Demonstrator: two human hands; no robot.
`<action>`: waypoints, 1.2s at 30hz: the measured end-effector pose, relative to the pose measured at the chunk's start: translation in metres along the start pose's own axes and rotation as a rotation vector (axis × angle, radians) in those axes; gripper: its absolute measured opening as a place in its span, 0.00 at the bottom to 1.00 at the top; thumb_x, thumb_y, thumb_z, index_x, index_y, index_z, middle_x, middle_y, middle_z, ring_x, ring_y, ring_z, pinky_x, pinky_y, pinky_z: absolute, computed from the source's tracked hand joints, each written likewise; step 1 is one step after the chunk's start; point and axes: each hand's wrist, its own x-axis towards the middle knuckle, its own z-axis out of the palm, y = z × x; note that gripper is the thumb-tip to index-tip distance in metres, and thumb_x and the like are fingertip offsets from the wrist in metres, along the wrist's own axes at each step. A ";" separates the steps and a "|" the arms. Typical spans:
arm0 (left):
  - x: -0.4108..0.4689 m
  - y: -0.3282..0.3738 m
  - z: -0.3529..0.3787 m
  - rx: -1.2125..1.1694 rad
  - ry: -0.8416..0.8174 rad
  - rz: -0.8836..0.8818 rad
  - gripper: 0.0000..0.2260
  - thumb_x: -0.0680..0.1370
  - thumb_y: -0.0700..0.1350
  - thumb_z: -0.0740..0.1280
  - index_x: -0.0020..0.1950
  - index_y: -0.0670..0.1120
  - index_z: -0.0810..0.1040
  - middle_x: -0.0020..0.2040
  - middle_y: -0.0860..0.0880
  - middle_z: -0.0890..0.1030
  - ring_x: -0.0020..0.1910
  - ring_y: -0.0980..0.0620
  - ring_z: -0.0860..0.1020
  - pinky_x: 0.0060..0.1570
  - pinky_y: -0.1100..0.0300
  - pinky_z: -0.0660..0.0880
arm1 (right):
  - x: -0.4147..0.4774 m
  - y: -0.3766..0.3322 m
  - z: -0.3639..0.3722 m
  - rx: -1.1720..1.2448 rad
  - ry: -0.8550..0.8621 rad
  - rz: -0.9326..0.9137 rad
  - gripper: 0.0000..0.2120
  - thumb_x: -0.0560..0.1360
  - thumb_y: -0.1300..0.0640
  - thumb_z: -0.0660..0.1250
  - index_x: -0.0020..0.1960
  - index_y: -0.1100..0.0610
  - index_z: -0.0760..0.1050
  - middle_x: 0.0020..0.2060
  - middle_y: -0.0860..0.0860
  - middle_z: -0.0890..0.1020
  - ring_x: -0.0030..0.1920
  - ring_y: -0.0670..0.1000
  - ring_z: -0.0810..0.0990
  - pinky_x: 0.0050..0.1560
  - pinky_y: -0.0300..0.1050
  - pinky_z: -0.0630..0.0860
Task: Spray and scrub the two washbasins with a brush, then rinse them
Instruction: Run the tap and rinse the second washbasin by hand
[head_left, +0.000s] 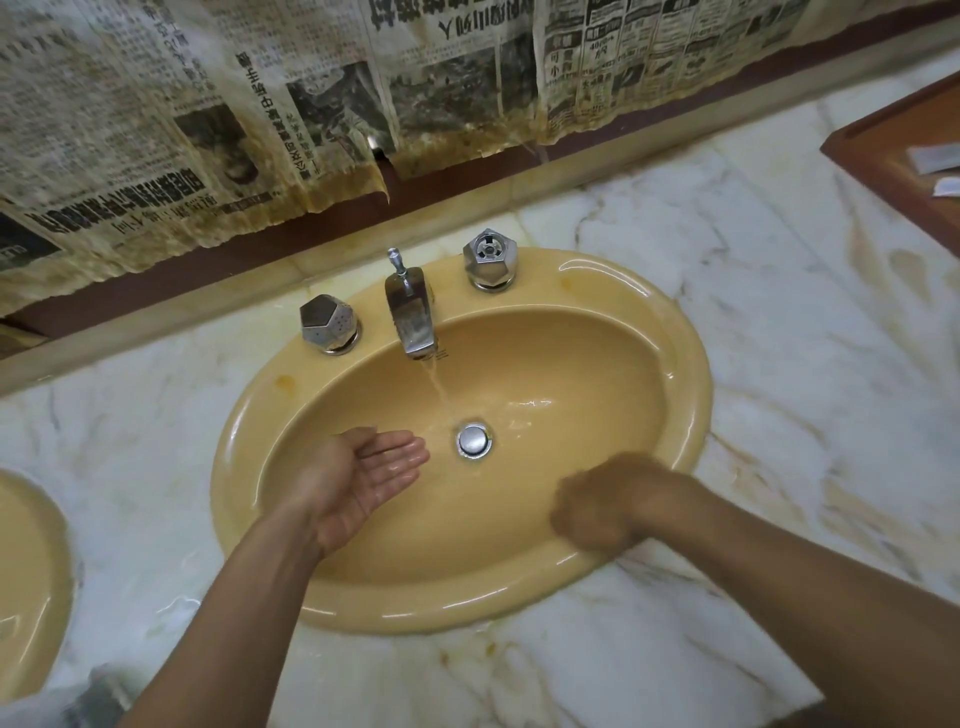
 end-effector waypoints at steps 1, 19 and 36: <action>0.001 0.001 -0.005 -0.016 0.000 0.001 0.19 0.87 0.44 0.54 0.62 0.31 0.78 0.59 0.34 0.84 0.61 0.39 0.82 0.62 0.48 0.77 | 0.001 0.014 -0.002 -0.070 0.008 0.059 0.34 0.78 0.39 0.38 0.80 0.48 0.61 0.80 0.49 0.61 0.79 0.51 0.61 0.76 0.56 0.56; 0.016 0.008 0.001 -0.051 -0.042 -0.014 0.19 0.87 0.46 0.55 0.62 0.34 0.79 0.60 0.37 0.84 0.61 0.41 0.83 0.63 0.50 0.77 | -0.024 0.023 -0.005 -0.167 0.149 -0.041 0.24 0.84 0.45 0.40 0.66 0.48 0.71 0.69 0.51 0.75 0.70 0.54 0.71 0.68 0.56 0.63; 0.053 0.040 0.061 -0.026 0.040 -0.086 0.18 0.84 0.41 0.57 0.43 0.39 0.83 0.38 0.43 0.85 0.34 0.47 0.85 0.33 0.56 0.84 | -0.009 0.078 0.021 0.105 0.578 -0.127 0.34 0.75 0.36 0.34 0.35 0.54 0.71 0.30 0.49 0.75 0.36 0.42 0.69 0.63 0.41 0.65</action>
